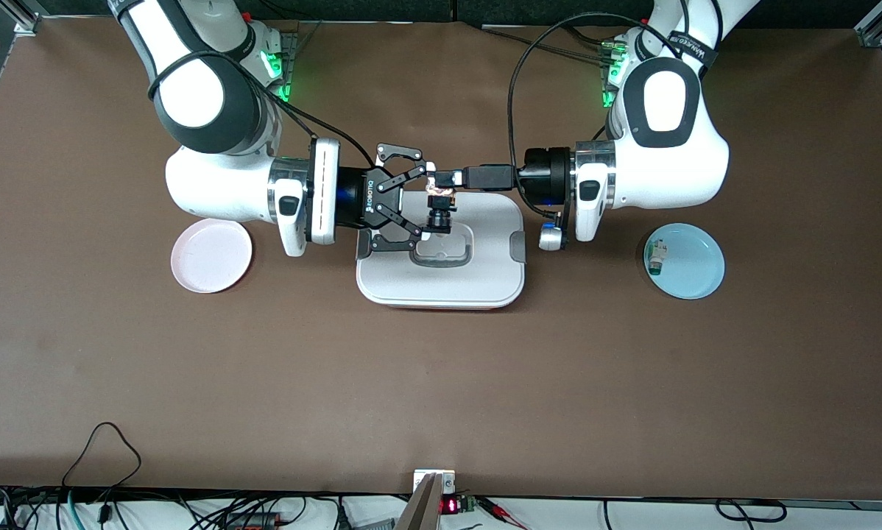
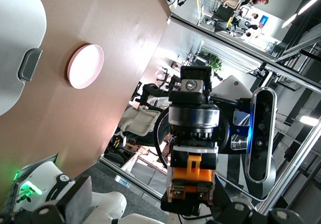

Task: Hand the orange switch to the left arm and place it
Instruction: 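Hold the switch above the box while the left gripper reaches it, then close the left gripper on the switch while the right gripper opens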

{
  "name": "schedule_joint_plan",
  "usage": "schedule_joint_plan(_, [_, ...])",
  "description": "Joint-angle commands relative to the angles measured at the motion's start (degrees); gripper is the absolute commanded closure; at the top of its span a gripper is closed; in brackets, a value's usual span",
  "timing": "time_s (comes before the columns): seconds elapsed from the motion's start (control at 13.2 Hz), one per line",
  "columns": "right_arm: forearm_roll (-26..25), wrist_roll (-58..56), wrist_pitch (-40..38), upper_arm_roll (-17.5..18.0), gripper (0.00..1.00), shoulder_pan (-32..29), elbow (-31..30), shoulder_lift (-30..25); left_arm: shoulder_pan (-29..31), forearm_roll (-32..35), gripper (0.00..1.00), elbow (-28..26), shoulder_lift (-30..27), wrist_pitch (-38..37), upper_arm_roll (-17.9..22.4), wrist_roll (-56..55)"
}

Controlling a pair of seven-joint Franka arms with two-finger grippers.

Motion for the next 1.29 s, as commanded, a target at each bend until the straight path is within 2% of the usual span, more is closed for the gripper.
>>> schedule_joint_plan(0.0, [1.4,0.5,1.1,0.5,0.72,0.6,1.4,0.2,0.9,-1.6,0.0,0.8,0.3,0.2,-0.6,-1.5])
schedule_joint_plan(0.3, [1.3,0.5,1.1,0.5,0.72,0.8,1.4,0.2,0.9,-1.6,0.0,1.0,0.3,0.2,-0.6,-2.2])
schedule_joint_plan(0.46, [1.3,0.5,1.1,0.5,0.72,0.8,1.4,0.2,0.9,-1.6,0.06,1.0,0.1,0.2,-0.6,-2.3])
schedule_joint_plan(0.53, [1.3,0.5,1.1,0.5,0.72,0.8,1.4,0.2,0.9,-1.6,0.16,0.9,0.0,0.2,-0.7,-2.1])
schedule_joint_plan(0.68, [1.3,0.5,1.1,0.5,0.72,0.8,1.4,0.2,0.7,-1.6,0.56,0.9,0.0,0.1,-0.7,-2.0])
schedule_joint_plan(0.76, [1.3,0.4,1.1,0.5,0.72,0.8,1.4,0.2,0.6,-1.6,0.83,0.9,0.0,0.1,-0.7,-2.2])
schedule_joint_plan(0.83, [1.3,0.4,1.1,0.5,0.72,0.8,1.4,0.2,0.5,-1.6,0.95,0.9,0.0,0.0,-0.7,-2.0])
schedule_joint_plan(0.91, [1.3,0.4,1.1,0.5,0.72,0.8,1.4,0.2,0.5,-1.6,1.0,0.9,0.0,0.1,-0.8,-2.2])
schedule_joint_plan(1.21, [1.4,0.4,1.1,0.5,0.71,0.8,1.4,-0.1,0.5,-1.6,1.0,0.9,0.0,0.0,-0.8,-2.1])
